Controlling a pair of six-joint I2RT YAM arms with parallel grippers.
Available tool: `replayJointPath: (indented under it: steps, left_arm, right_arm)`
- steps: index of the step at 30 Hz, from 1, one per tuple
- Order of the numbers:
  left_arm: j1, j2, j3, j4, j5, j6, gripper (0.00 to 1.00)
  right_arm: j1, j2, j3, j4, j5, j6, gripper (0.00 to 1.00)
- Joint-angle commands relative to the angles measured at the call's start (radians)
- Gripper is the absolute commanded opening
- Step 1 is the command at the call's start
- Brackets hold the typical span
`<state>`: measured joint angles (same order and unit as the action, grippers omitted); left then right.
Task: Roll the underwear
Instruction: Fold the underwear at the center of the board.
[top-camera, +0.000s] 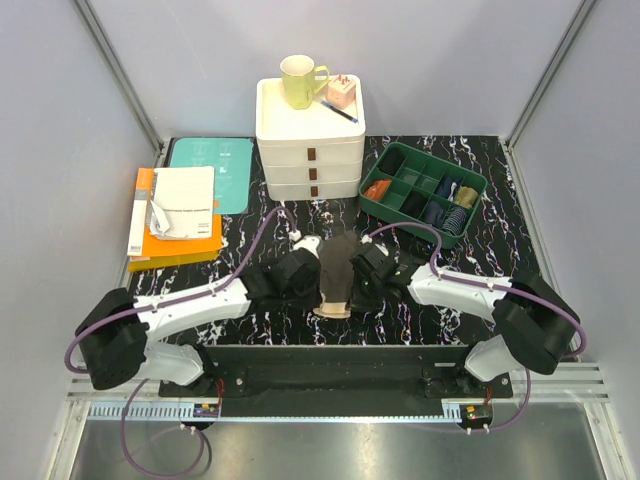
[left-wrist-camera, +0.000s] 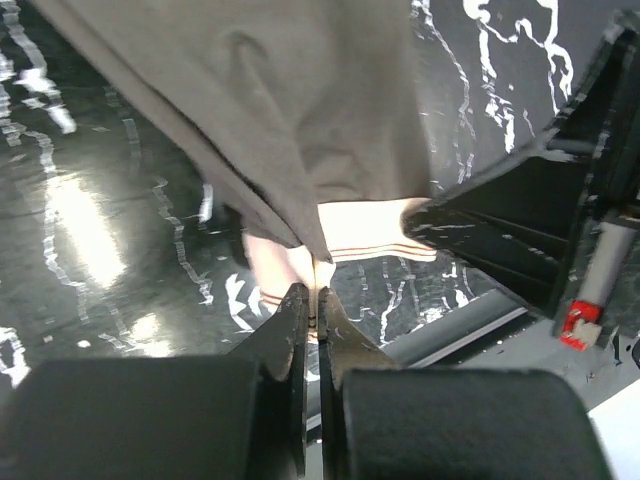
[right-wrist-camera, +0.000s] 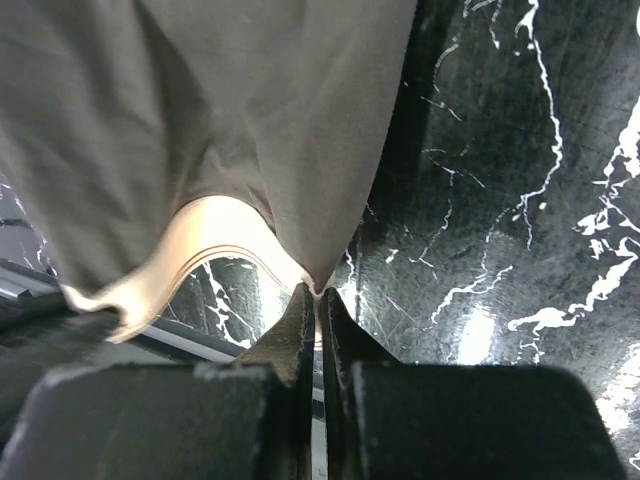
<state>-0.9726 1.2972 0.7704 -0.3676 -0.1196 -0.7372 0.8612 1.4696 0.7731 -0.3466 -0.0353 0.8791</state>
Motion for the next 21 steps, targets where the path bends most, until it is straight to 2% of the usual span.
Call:
replayJointPath:
  steps: [1,11,21]
  left_arm:
    - [-0.044,0.057,0.089,0.028,-0.011,0.012,0.00]
    - [-0.064,0.212,0.116,0.173,0.047,-0.034,0.00]
    - [-0.067,0.278,0.060,0.281,0.093,-0.060,0.00]
  right_arm:
    - [-0.005,0.012,0.035,0.017,0.026,-0.014,0.00]
    - [-0.005,0.009,-0.047,0.116,0.003,0.043,0.00]
    - [-0.007,0.001,-0.116,0.173,0.015,0.073,0.00]
